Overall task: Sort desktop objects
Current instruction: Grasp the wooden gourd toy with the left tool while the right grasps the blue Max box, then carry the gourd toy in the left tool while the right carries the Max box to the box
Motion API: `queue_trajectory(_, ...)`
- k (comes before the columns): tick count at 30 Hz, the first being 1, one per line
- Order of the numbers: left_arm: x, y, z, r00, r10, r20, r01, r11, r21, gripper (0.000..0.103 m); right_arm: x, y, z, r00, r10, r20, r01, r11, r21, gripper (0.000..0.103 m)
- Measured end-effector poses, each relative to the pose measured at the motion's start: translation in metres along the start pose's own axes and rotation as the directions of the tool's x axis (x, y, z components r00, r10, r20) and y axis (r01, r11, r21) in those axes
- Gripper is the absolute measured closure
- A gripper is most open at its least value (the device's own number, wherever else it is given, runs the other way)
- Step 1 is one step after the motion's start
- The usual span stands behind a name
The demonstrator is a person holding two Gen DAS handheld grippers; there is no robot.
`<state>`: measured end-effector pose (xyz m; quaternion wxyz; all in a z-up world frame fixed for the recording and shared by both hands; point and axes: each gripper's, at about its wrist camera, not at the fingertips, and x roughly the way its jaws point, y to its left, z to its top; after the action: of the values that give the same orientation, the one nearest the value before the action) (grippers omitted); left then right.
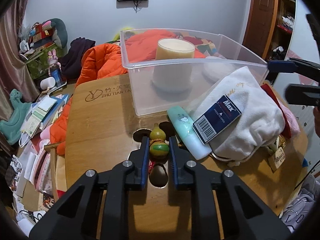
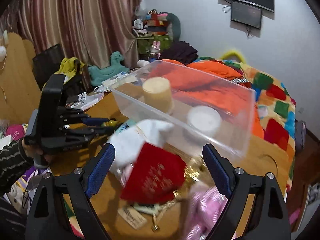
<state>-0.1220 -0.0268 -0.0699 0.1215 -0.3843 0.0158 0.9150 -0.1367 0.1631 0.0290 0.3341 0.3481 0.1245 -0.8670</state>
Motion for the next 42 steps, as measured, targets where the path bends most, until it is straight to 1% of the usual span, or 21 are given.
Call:
queue_trajectory(2,-0.002,0.002,-0.001,1.0,-0.009,0.004,0.009,1.0,-0.01,0.084,0.01,0.004,0.008,1.0,0.014,-0.014,-0.014,1.0,0.005,0.015)
queue_trajectory(4,-0.004,0.004,-0.001,1.0,-0.028,0.012,0.029,0.999,-0.022,0.084,0.013,0.011,0.011,0.999,0.042,-0.007,-0.042,0.999,0.005,0.015)
queue_trajectory(8,-0.007,0.007,-0.003,0.998,-0.05,0.023,0.051,0.998,-0.035,0.084,0.022,0.03,0.022,0.999,0.05,-0.011,-0.051,0.997,-0.061,0.018)
queue_trajectory(12,-0.011,0.009,-0.005,0.997,-0.069,0.032,0.07,0.997,-0.043,0.084,0.038,0.05,0.033,0.997,0.061,-0.052,-0.068,0.985,-0.156,0.03)
queue_trajectory(13,-0.013,0.01,-0.005,0.997,-0.078,0.03,0.079,0.996,-0.046,0.084,0.042,0.053,0.034,0.996,0.061,-0.067,-0.071,0.983,-0.172,0.031)
queue_trajectory(16,-0.017,0.012,-0.007,0.996,-0.085,0.031,0.087,0.995,-0.043,0.084,0.058,0.066,0.034,0.992,0.027,-0.124,-0.055,0.972,-0.229,0.041)
queue_trajectory(18,-0.021,0.013,-0.006,0.995,-0.087,0.037,0.089,0.995,-0.035,0.084,0.066,0.071,0.031,0.988,0.004,-0.152,-0.043,0.966,-0.255,0.051)
queue_trajectory(20,-0.025,0.014,-0.005,0.995,-0.091,0.044,0.092,0.995,-0.026,0.084,0.074,0.074,0.027,0.982,-0.02,-0.188,-0.033,0.96,-0.277,0.056)
queue_trajectory(23,-0.027,0.013,-0.004,0.995,-0.094,0.045,0.095,0.995,-0.015,0.084,0.079,0.075,0.022,0.976,-0.057,-0.208,-0.013,0.948,-0.317,0.056)
queue_trajectory(25,-0.027,0.013,-0.003,0.995,-0.094,0.044,0.094,0.995,-0.011,0.084,0.08,0.079,0.02,0.975,-0.083,-0.208,0.003,0.933,-0.36,0.058)
queue_trajectory(26,-0.028,0.013,-0.004,0.994,-0.094,0.046,0.095,0.995,-0.012,0.084,0.081,0.081,0.019,0.974,-0.095,-0.208,0.009,0.925,-0.38,0.061)
queue_trajectory(27,-0.027,0.013,-0.003,0.994,-0.098,0.046,0.099,0.995,-0.015,0.084,0.082,0.083,0.018,0.972,-0.106,-0.211,0.014,0.917,-0.398,0.066)
queue_trajectory(29,-0.028,0.014,-0.001,0.993,-0.105,0.048,0.106,0.994,-0.023,0.084,0.085,0.09,0.015,0.967,-0.134,-0.215,0.023,0.892,-0.452,0.071)
queue_trajectory(31,-0.03,0.015,0.001,0.993,-0.106,0.048,0.107,0.994,-0.027,0.084,0.089,0.096,0.015,0.963,-0.15,-0.225,0.021,0.872,-0.49,0.074)
queue_trajectory(32,-0.03,0.015,0.002,0.994,-0.102,0.05,0.104,0.994,-0.026,0.084,0.091,0.099,0.014,0.96,-0.159,-0.231,0.02,0.861,-0.508,0.078)
queue_trajectory(34,-0.032,0.016,0.003,0.994,-0.101,0.052,0.103,0.994,-0.023,0.084,0.091,0.099,0.015,0.958,-0.157,-0.24,0.012,0.859,-0.512,0.08)
queue_trajectory(35,-0.032,0.016,0.003,0.994,-0.101,0.053,0.102,0.995,-0.021,0.084,0.091,0.098,0.017,0.958,-0.15,-0.244,0.006,0.863,-0.504,0.083)
queue_trajectory(36,-0.033,0.015,0.004,0.994,-0.099,0.053,0.1,0.995,-0.017,0.084,0.09,0.096,0.019,0.959,-0.135,-0.248,-0.004,0.871,-0.492,0.086)
queue_trajectory(38,-0.033,0.014,0.004,0.994,-0.097,0.054,0.098,0.995,-0.015,0.084,0.084,0.089,0.022,0.962,-0.104,-0.253,-0.022,0.893,-0.45,0.09)
queue_trajectory(39,-0.034,0.014,0.004,0.994,-0.095,0.054,0.096,0.995,-0.016,0.084,0.082,0.086,0.022,0.964,-0.091,-0.25,-0.027,0.901,-0.433,0.091)
queue_trajectory(42,-0.036,0.014,0.004,0.994,-0.091,0.057,0.092,0.996,-0.018,0.084,0.076,0.085,0.021,0.968,-0.091,-0.233,-0.016,0.907,-0.42,0.093)
